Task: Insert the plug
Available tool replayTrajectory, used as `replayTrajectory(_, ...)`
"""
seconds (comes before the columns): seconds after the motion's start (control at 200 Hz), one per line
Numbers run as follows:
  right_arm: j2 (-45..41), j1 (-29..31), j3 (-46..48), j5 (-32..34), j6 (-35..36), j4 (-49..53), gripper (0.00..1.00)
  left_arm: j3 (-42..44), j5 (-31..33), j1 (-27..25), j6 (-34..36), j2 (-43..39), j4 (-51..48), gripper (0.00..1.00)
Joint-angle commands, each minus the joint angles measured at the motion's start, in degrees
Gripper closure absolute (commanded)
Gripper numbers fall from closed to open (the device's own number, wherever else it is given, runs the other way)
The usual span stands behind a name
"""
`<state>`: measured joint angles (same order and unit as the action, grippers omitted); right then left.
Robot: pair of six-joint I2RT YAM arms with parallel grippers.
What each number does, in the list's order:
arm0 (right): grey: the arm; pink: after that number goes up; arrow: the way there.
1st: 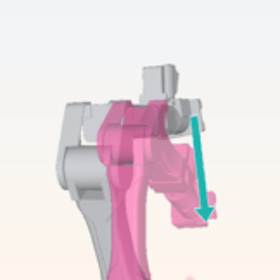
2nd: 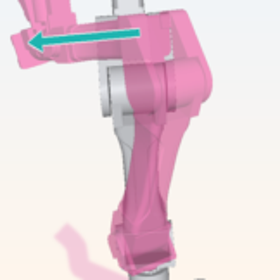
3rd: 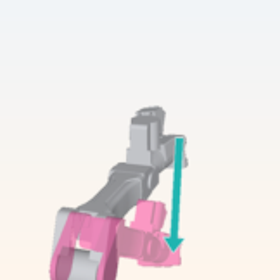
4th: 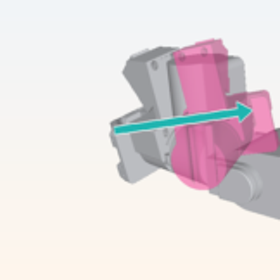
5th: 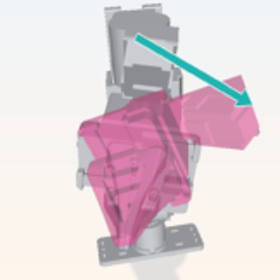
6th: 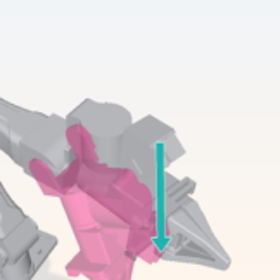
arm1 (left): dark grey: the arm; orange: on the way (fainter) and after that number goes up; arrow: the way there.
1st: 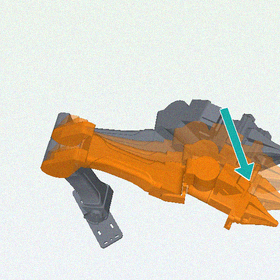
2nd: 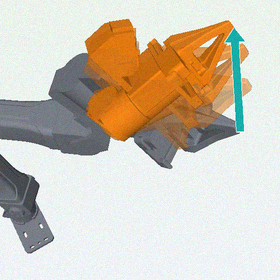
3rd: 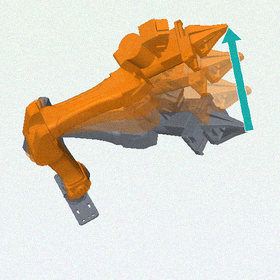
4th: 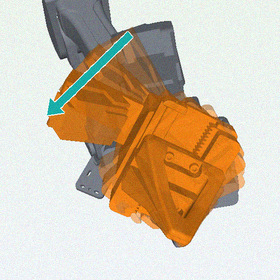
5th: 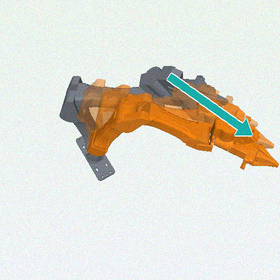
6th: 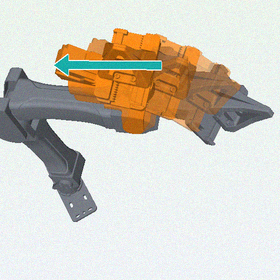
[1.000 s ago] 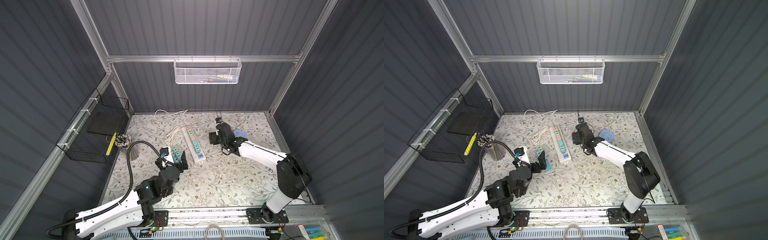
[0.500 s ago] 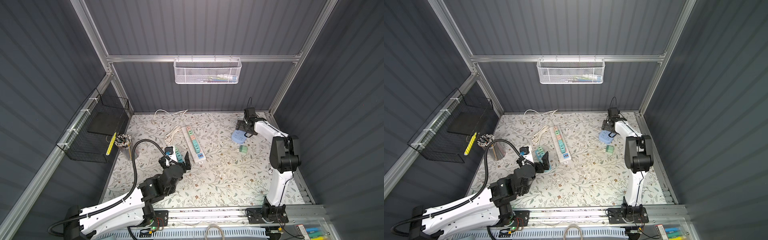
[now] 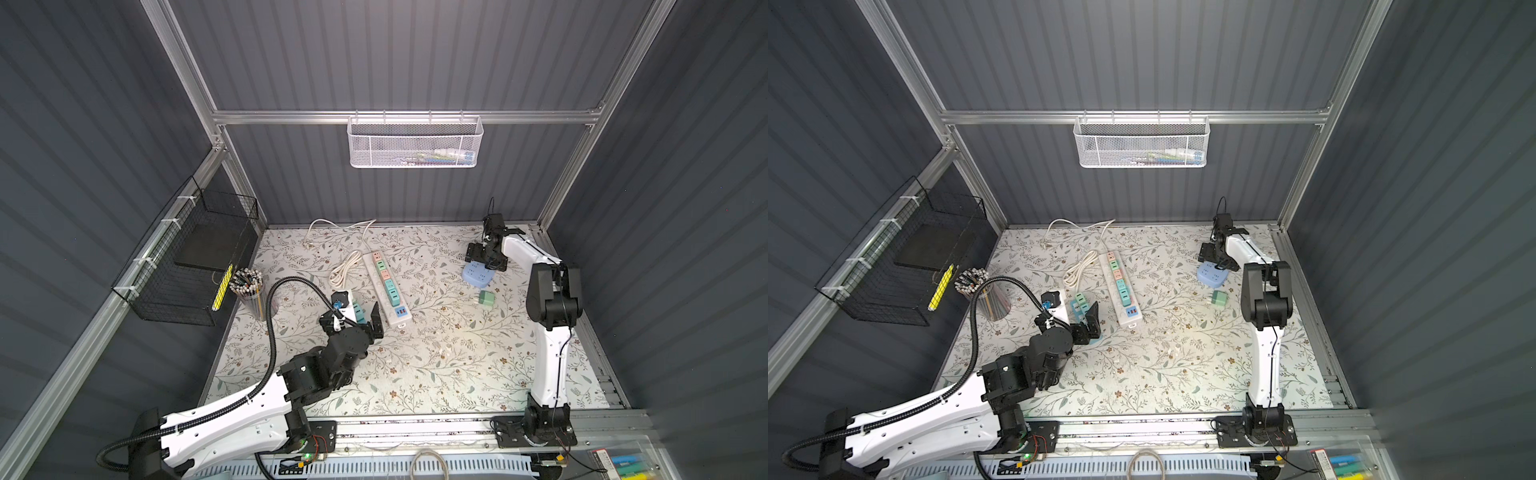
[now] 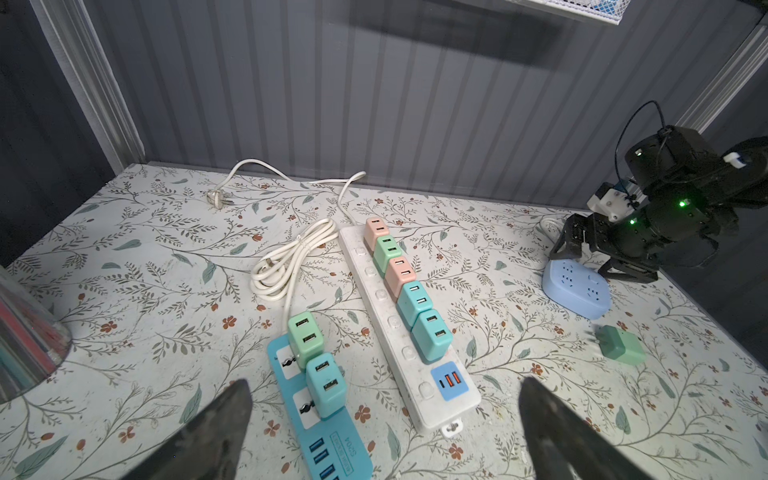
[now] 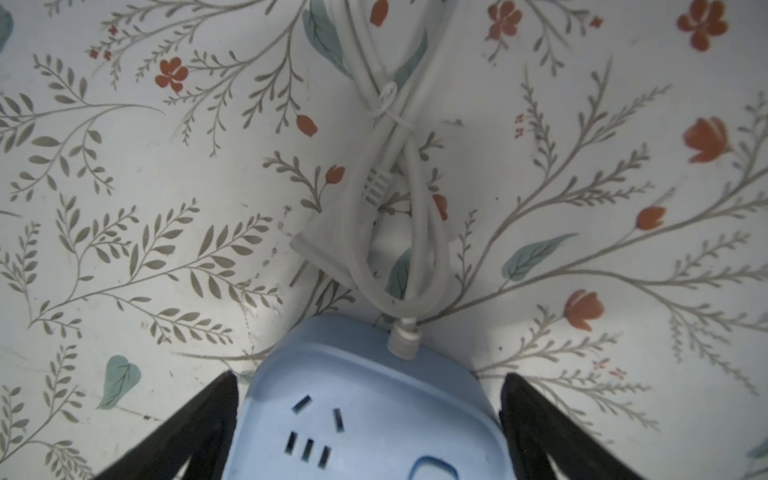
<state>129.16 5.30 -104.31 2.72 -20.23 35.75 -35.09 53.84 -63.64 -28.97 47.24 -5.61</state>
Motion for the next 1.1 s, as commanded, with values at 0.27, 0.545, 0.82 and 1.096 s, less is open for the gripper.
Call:
replayTrajectory(0.27,-0.4,2.9,1.9,-7.5,-1.3,3.1,0.16,-0.1,1.4,0.5,-0.7,-3.9,-2.2,0.0)
replayTrajectory(0.545,-6.0,8.7,10.6,-3.7,-4.3,-1.4,0.2,0.8,1.3,0.5,-1.4,-6.0,-3.0,0.0)
replayTrajectory(0.82,-18.0,15.7,28.8,-2.9,-17.5,-12.5,0.23,1.6,0.9,0.5,-2.5,-7.6,-3.2,0.01)
replayTrajectory(1.096,-26.9,20.2,39.5,-6.1,-27.7,-19.6,0.2,2.1,-0.1,0.5,-5.4,-8.2,-4.9,0.01)
